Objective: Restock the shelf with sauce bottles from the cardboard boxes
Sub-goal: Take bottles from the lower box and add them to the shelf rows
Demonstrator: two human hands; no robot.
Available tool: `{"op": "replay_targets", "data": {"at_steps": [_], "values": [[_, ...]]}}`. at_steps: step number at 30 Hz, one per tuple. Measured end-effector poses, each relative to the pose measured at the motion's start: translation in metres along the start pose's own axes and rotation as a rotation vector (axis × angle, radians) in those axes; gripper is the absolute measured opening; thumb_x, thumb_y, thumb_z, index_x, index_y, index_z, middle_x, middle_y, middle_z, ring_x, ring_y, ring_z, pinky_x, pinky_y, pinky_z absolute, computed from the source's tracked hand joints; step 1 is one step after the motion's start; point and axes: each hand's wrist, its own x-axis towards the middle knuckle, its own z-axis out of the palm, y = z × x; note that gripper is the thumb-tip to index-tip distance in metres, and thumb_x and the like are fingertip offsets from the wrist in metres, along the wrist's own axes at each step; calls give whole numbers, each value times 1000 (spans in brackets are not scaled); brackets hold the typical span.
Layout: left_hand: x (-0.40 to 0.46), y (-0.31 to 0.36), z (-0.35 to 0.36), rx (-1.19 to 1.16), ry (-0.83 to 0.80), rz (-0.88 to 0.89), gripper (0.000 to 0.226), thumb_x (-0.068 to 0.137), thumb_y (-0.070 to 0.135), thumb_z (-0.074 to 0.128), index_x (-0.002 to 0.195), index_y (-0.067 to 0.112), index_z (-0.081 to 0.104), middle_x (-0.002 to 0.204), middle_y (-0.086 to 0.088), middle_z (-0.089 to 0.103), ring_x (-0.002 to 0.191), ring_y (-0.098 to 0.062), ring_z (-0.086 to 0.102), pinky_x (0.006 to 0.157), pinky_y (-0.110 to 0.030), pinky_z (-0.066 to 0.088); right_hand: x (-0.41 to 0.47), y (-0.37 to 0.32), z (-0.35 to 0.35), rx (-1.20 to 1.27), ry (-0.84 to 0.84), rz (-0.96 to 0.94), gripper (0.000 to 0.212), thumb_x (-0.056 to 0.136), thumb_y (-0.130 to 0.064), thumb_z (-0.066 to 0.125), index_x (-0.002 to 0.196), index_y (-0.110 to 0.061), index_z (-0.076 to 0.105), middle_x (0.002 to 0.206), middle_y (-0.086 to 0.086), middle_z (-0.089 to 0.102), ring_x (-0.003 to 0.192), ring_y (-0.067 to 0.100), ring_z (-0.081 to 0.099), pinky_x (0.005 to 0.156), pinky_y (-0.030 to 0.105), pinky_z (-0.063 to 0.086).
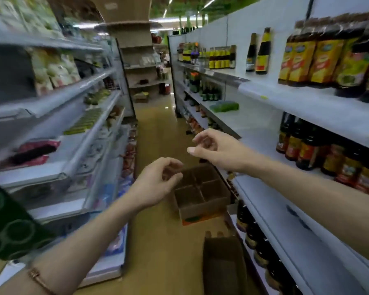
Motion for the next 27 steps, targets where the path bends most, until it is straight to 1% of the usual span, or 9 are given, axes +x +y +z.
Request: {"op": "replay_targets", "data": {"at_steps": [4,7,9,11,13,16,19,23,27], "values": [[47,-39,-31,-20,138,-59,25,92,19,61,93,43,54,97,13,62,93,-5,61,86,-26,50,89,2,14,61,-26,-76,46,88,-55,60,124,-26,53,110,-11,57,99,2,56,82,21,49],[64,-75,-45,-8,165,-120,14,93,20,60,101,31,58,102,7,63,96,-5,60,86,-20,48,144,6,36,80,-72,-118,46,88,-53,61,123,-24,55,112,-8,60,103,6,59,88,26,52],[77,-102,-54,-13,177,-163,13,94,19,59,105,26,59,103,7,64,97,-3,60,85,-14,47,176,10,54,82,-110,-133,45,87,-53,62,122,-25,56,111,-9,60,100,4,59,87,25,52],[93,-129,-62,-17,172,-205,14,95,19,57,107,25,59,101,10,64,99,-3,61,86,-14,47,206,13,70,86,-148,-136,43,87,-55,62,119,-27,55,108,-12,60,96,2,59,83,23,52],[112,-156,-68,-4,147,-214,16,95,19,57,110,24,60,103,11,63,101,-3,60,88,-12,46,237,18,86,62,-164,-137,41,86,-57,61,116,-30,55,107,-15,59,95,-1,58,79,20,50],[155,-193,-76,36,112,-197,19,95,21,56,113,23,61,109,9,63,102,-3,58,91,-17,45,284,28,105,22,-170,-109,40,87,-57,59,118,-31,53,107,-16,58,95,-4,55,73,14,43],[204,-235,-80,28,70,-180,13,95,23,56,108,24,60,106,9,63,100,-5,58,92,-22,46,331,43,119,7,-106,-62,42,89,-54,59,121,-28,55,110,-13,58,94,-4,53,70,12,41],[262,-292,-64,6,-73,-125,8,93,19,59,99,23,57,99,7,61,96,-8,59,89,-23,48,378,70,131,31,-31,102,41,89,-53,59,120,-27,55,106,-14,58,92,-3,54,68,15,43],[331,-321,-35,48,-240,-21,11,92,14,60,101,19,60,97,6,61,95,-12,61,87,-23,47,388,112,120,37,13,302,38,89,-56,57,118,-31,53,101,-18,56,90,-3,54,66,18,42]]}}
